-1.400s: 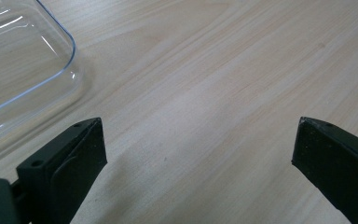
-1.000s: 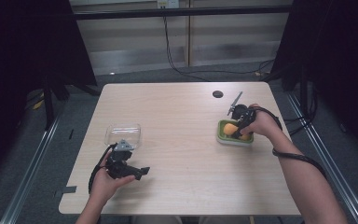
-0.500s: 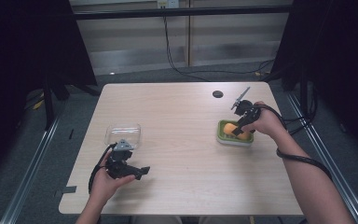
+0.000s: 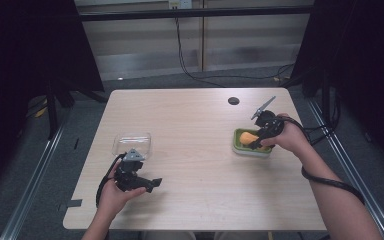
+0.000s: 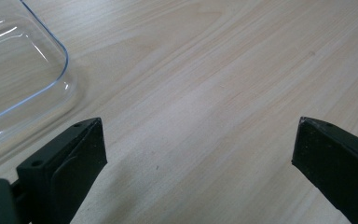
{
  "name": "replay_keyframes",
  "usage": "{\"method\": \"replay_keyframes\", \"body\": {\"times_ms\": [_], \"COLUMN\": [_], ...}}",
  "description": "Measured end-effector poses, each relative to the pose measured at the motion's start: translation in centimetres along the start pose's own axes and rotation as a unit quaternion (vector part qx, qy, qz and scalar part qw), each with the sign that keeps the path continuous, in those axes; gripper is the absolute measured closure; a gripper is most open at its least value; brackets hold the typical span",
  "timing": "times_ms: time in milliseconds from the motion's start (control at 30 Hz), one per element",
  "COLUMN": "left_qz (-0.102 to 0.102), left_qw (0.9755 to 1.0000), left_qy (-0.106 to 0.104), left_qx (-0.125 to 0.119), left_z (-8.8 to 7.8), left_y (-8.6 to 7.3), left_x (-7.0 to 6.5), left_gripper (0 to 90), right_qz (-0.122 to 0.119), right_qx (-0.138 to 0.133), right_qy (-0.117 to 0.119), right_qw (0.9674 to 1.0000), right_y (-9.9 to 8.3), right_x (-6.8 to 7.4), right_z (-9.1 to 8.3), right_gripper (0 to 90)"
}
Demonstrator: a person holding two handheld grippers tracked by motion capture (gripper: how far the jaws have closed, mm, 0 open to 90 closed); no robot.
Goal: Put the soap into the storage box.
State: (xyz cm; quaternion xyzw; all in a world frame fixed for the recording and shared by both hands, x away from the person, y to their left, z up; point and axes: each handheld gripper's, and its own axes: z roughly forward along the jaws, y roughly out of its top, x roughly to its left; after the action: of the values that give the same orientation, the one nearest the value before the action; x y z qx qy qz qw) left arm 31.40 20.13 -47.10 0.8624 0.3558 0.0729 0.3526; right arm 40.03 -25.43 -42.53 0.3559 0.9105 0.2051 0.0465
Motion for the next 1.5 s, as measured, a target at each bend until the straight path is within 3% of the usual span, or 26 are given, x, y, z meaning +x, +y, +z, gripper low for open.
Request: {"method": "replay_keyframes", "body": {"times_ms": [400, 833, 967, 1500], "left_qz": [0.0, 0.003, 0.004, 0.002], "left_qw": [1.0, 1.0, 1.0, 1.0], "left_qy": [-0.002, -0.002, -0.003, -0.003], "left_qx": [-0.001, 0.0, 0.001, -0.003], "left_z": [0.1, 0.2, 0.3, 0.4], "left_y": [0.0, 0.0, 0.0, 0.0], "left_x": [-0.1, -0.2, -0.3, -0.3], "left_gripper": [2.4, 2.4, 2.4, 2.4], "right_qz": [0.004, 0.003, -0.012, -0.023], "right_qx": [-0.026, -0.035, -0.04, -0.056], "right_qy": [0.009, 0.018, 0.018, 0.019], "right_qw": [0.9996, 0.9992, 0.999, 0.998], "right_y": [-2.0, -3.5, -3.9, -5.6], "right_x": [1.6, 3.3, 4.1, 5.7], "right_z": [0.3, 0.5, 0.6, 1.3], "right_gripper": [29.6, 23.4, 22.3, 18.9]}}
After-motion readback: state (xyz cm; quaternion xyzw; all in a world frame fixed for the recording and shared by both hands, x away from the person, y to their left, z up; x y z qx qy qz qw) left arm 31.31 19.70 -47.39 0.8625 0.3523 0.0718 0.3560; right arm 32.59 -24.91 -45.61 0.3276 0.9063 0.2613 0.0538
